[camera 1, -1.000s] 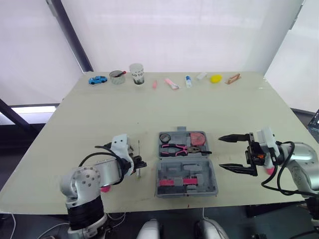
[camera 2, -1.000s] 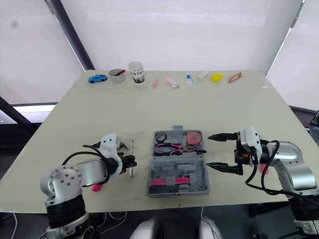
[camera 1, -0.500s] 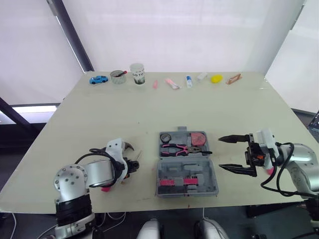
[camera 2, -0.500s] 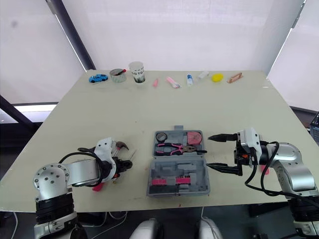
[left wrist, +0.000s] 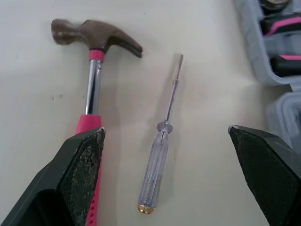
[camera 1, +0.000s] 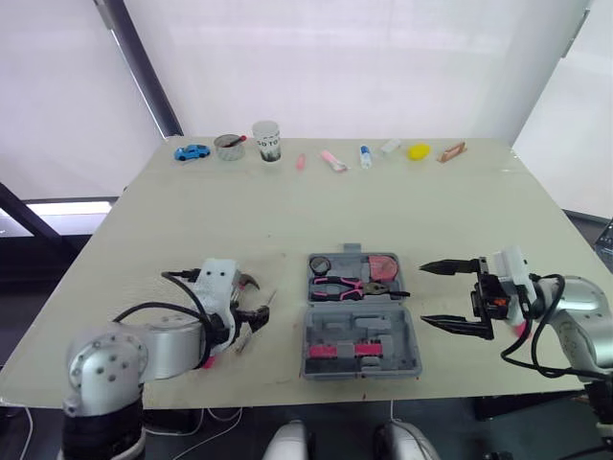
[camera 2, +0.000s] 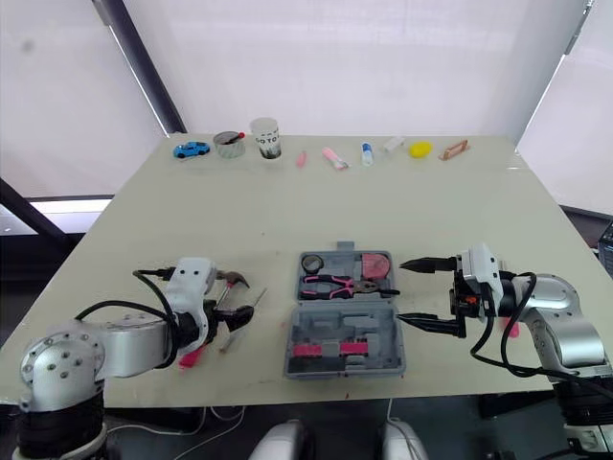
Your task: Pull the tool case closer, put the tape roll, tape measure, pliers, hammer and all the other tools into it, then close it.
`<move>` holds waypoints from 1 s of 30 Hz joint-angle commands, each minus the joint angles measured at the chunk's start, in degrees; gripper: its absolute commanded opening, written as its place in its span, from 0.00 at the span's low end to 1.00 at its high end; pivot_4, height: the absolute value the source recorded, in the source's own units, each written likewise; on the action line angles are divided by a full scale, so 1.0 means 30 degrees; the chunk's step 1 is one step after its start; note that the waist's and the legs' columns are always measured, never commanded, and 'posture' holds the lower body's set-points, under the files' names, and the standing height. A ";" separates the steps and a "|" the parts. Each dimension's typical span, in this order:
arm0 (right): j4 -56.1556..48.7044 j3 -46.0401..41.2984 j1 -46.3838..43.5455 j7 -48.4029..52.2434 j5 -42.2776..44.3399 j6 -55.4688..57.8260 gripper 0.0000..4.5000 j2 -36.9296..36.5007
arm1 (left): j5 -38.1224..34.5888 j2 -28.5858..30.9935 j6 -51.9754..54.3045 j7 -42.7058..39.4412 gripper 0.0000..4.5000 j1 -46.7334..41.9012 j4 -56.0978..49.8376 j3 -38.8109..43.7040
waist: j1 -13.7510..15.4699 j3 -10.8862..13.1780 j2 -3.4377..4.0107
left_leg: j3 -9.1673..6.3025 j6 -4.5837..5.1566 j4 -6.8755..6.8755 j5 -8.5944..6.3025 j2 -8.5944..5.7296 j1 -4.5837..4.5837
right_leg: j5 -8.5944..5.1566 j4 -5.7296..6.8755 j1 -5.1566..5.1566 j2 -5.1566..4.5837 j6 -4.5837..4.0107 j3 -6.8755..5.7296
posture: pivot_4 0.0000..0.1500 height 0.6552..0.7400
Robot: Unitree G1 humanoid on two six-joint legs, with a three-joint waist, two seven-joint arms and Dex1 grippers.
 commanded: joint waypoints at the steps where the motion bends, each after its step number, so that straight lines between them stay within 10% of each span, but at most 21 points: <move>1: -0.0179 -0.0302 -0.0475 0.0215 0.0345 0.0113 1.00 -0.0220 | 0.2812 0.0683 -0.2739 -0.1780 0.99 0.0967 -0.2273 -0.1090 | -0.0019 0.0000 0.0002 | 0.0005 0.0000 0.0000 0.0000 -0.0001 0.0000 | -0.0001 -0.0002 0.0000 0.0001 -0.0001 0.0002 | 1.00 1.00; 11: -0.0352 -0.0162 -0.0852 0.0376 0.0401 0.0638 1.00 -0.0178 | 1.1844 0.1240 -1.3206 -0.9140 0.99 0.6503 -0.0934 -0.4752 | 0.0055 0.0005 0.0010 | 0.0077 0.0053 -0.0019 -0.0030 0.0009 0.0002 | -0.0049 -0.0025 -0.0003 0.0007 -0.0084 0.0004 | 1.00 1.00; 24: -0.1222 -0.0268 -0.0264 0.0083 0.0515 0.0759 1.00 -0.0155 | 1.6239 -0.0220 -1.7811 -1.3424 0.99 0.7400 0.2974 -0.5782 | -0.0002 0.0006 0.0012 | 0.0077 0.0062 -0.0021 -0.0034 0.0027 -0.0003 | -0.0006 -0.0028 -0.0006 0.0012 -0.0003 -0.0005 | 1.00 1.00; 30: -0.1391 -0.0278 -0.0106 -0.0074 0.0529 0.0769 1.00 -0.0192 | 1.7455 -0.0335 -1.7887 -1.4438 0.48 0.6708 0.4219 -0.5863 | -0.0016 0.0006 0.0012 | 0.0077 0.0063 -0.0021 -0.0034 0.0027 -0.0004 | -0.0005 -0.0026 -0.0009 0.0016 0.0000 -0.0012 | 1.00 1.00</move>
